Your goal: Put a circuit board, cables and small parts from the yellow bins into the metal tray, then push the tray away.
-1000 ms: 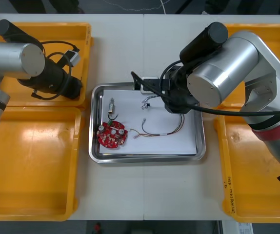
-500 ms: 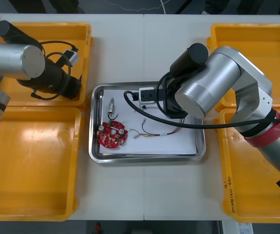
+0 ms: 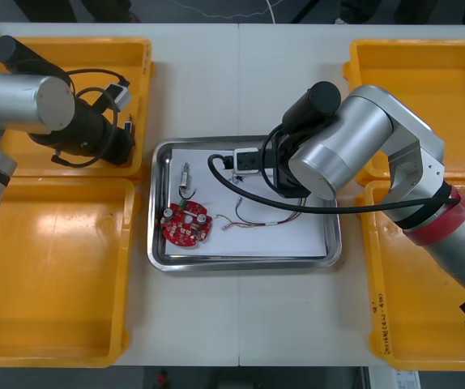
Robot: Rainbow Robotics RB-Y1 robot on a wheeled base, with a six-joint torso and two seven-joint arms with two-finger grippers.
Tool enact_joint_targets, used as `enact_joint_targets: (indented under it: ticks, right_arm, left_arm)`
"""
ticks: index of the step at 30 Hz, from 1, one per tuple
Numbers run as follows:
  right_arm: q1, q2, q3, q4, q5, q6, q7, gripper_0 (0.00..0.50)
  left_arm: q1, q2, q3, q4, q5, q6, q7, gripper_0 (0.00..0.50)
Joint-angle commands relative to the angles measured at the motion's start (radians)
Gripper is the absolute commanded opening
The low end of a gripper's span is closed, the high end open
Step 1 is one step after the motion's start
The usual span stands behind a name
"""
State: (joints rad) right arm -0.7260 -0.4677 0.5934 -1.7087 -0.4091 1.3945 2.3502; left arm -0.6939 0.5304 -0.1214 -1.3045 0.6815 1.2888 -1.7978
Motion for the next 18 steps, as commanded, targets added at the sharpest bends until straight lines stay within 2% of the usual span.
enact_joint_targets:
  ticks: [1,3,14,18]
  right_arm:
    - [-0.007,0.006,0.014,0.001,0.009,-0.017,0.015,0.374]
    - [-0.007,0.006,0.014,0.001,0.009,-0.025,0.015,0.500]
    - [-0.009,0.014,0.014,-0.014,0.007,-0.028,-0.003,0.500]
    - [-0.009,0.023,0.000,-0.040,0.009,0.018,-0.012,0.500]
  left_arm:
    - [0.043,0.013,-0.004,-0.004,-0.005,-0.009,-0.071,0.000]
    - [0.043,0.014,0.006,-0.005,-0.002,-0.009,-0.069,0.000]
    - [0.043,0.029,0.074,-0.005,-0.007,-0.009,-0.074,0.000]
    - [0.043,0.042,0.095,-0.005,-0.011,-0.006,-0.072,0.000]
